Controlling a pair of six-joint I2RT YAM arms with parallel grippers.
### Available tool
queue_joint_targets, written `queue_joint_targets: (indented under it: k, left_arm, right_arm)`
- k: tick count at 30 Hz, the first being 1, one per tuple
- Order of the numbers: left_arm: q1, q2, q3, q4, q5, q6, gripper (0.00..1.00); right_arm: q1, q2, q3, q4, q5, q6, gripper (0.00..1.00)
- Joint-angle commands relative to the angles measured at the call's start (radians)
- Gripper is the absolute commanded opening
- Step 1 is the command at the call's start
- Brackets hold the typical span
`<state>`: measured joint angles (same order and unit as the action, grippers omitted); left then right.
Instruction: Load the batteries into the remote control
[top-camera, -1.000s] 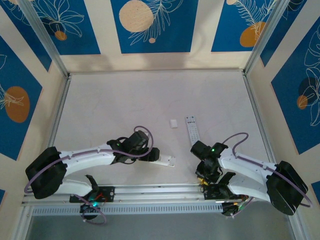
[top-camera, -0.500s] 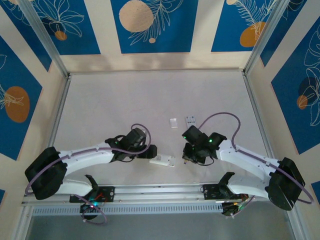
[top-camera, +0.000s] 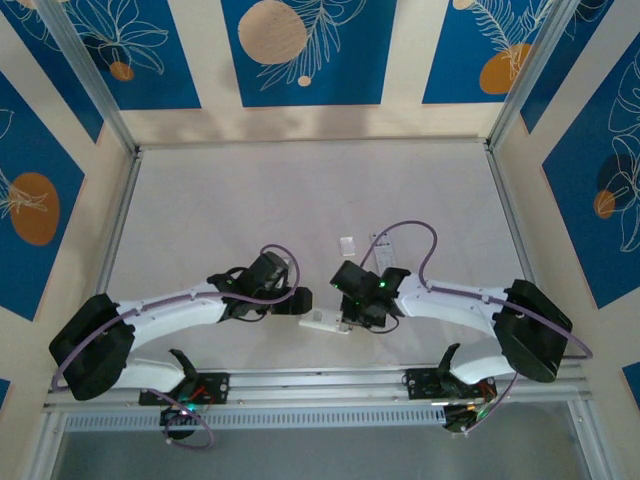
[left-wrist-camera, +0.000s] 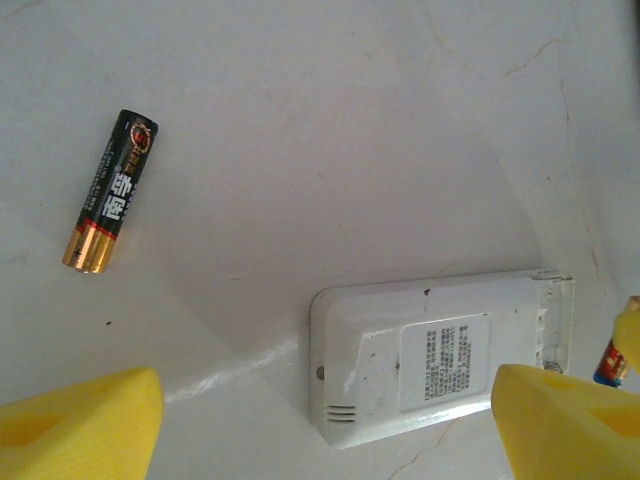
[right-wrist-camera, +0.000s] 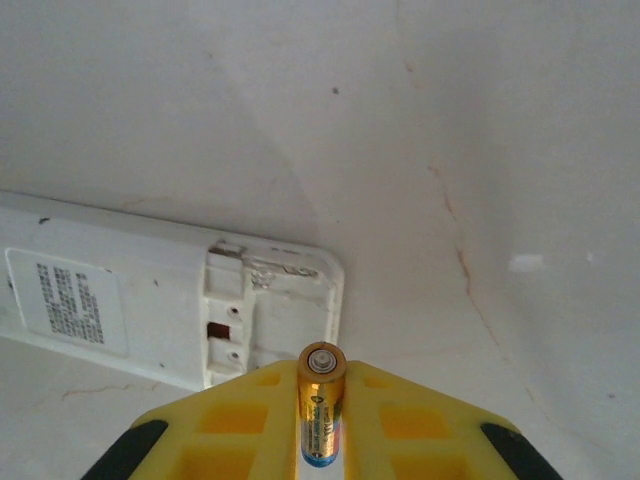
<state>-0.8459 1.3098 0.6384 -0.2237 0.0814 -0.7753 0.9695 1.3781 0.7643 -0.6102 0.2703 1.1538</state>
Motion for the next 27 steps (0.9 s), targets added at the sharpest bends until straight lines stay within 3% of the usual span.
queue_joint_targets:
  k: [1,16,27]
  left_arm:
    - [0.013,-0.018,0.005,0.001,0.024,0.019,0.86]
    - [0.013,-0.02,-0.007,0.01,0.021,0.011,0.86]
    - [0.013,-0.028,-0.023,0.017,0.018,0.0,0.87]
  right_arm:
    - [0.006,0.027,0.042,0.007,0.055,0.023,0.18]
    - [0.015,0.107,0.045,0.035,0.026,0.031,0.17]
    - [0.013,0.142,0.058,-0.052,-0.03,0.09,0.17]
